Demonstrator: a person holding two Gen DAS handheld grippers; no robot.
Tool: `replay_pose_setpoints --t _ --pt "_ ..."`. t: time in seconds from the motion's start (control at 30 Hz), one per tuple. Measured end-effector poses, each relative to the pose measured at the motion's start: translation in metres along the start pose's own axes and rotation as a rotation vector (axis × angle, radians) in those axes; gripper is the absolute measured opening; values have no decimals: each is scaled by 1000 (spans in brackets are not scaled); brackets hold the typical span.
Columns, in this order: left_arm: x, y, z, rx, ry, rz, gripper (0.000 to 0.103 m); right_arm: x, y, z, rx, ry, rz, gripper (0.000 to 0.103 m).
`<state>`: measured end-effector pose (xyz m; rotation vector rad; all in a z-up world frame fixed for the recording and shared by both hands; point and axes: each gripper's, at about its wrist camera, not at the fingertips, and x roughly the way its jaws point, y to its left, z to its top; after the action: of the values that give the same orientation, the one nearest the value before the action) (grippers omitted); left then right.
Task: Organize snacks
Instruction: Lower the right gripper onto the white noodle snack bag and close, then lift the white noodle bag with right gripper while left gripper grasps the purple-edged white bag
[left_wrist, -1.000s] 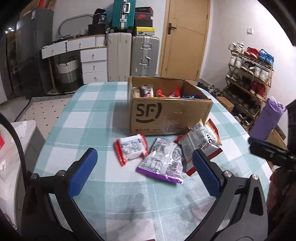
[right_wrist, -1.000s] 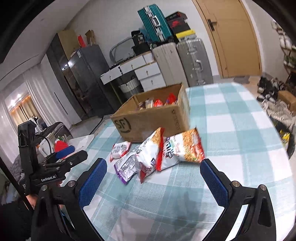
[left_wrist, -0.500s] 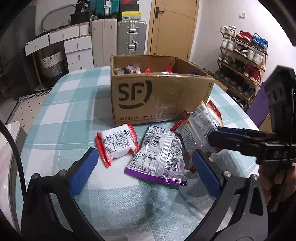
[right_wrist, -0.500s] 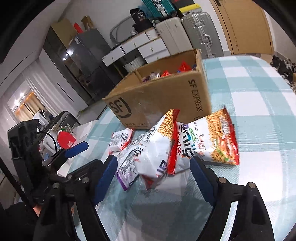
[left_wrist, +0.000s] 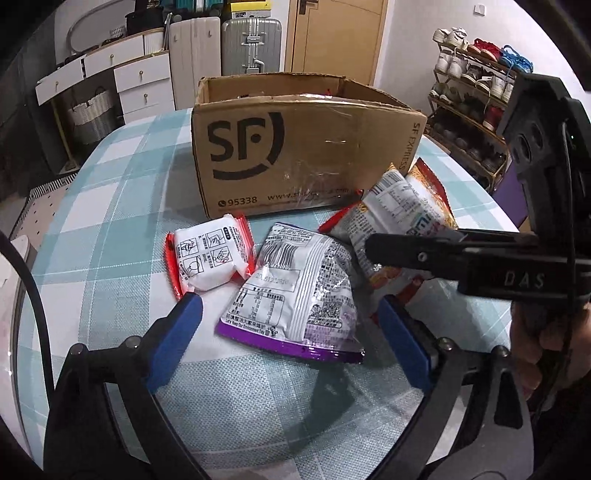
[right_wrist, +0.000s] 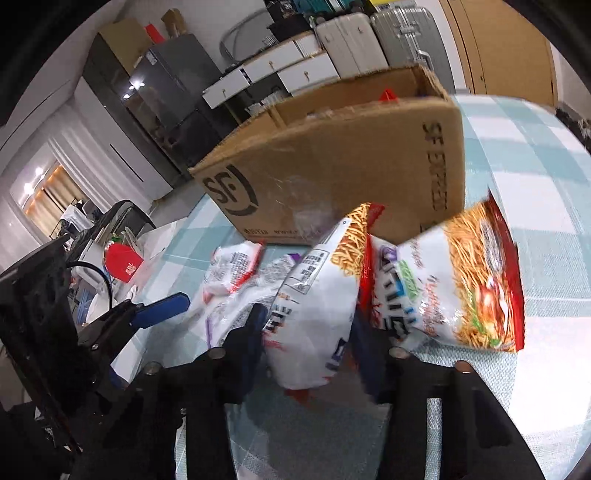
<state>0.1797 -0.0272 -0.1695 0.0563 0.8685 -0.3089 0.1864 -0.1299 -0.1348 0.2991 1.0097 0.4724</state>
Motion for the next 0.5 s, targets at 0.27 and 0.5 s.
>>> replay_pose_setpoints --t 0.27,0.5 --pt "-1 8 0 -21 12 18 95 -11 -1 -3 14 -25 1 38" --pt "-10 6 -7 -16 19 27 95 -28 -5 -7 23 -62 2 38"
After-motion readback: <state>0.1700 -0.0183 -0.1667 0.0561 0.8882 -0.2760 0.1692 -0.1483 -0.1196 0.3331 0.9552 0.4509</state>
